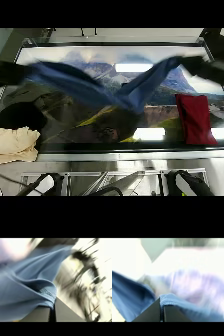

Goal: Fold the shirts.

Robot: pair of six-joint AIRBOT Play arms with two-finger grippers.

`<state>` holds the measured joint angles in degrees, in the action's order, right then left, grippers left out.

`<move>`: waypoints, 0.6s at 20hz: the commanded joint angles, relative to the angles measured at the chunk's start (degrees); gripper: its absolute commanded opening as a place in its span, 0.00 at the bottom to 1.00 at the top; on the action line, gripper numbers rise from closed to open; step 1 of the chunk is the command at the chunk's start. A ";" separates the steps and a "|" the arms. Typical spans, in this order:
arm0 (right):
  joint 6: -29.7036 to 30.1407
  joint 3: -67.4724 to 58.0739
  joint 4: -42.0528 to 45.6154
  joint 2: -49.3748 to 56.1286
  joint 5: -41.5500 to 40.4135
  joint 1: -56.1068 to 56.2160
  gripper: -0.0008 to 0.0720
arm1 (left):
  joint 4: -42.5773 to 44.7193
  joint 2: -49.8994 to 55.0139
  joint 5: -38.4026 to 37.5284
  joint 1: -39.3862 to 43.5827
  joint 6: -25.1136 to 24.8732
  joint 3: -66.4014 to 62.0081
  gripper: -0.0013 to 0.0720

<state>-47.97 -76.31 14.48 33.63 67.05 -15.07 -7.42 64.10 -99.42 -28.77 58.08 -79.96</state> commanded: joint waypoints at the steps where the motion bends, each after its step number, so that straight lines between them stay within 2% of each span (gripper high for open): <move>1: -0.46 -14.64 1.38 -5.09 -1.68 -4.76 0.03 | -26.05 -11.80 0.31 -13.99 -2.69 -0.02 0.03; 2: -0.48 -17.33 2.86 -6.10 -2.71 -5.62 0.03 | -26.16 -14.40 0.50 -18.67 -2.73 -0.02 0.03; 4: -0.44 -20.33 4.74 -7.74 -5.05 -6.75 0.03 | -27.23 -17.49 0.87 -22.62 -3.19 -0.07 0.03; 6: -0.04 -20.59 6.86 -7.98 -5.01 -8.13 0.03 | -25.27 -16.83 1.20 -21.03 -3.15 -2.01 0.03; 7: -0.09 -20.46 7.32 -6.80 -2.51 -9.31 0.03 | -21.70 -15.39 1.40 -19.43 -3.02 -3.87 0.03; 9: 0.04 -18.75 2.25 -2.54 3.98 -12.46 0.03 | -10.73 -12.26 5.25 -15.30 -2.12 -6.62 0.03; 11: 3.19 -14.21 -6.43 3.26 10.67 -14.40 0.03 | 4.87 -9.44 13.53 -7.52 -2.08 -6.67 0.03; 12: 4.72 -11.28 -7.82 5.73 11.45 -13.44 0.03 | 13.94 -7.15 16.72 -2.23 -1.88 -6.67 0.03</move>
<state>-46.59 -92.03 13.96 33.74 71.61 -27.20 -13.67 53.25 -91.46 -39.66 55.72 -85.49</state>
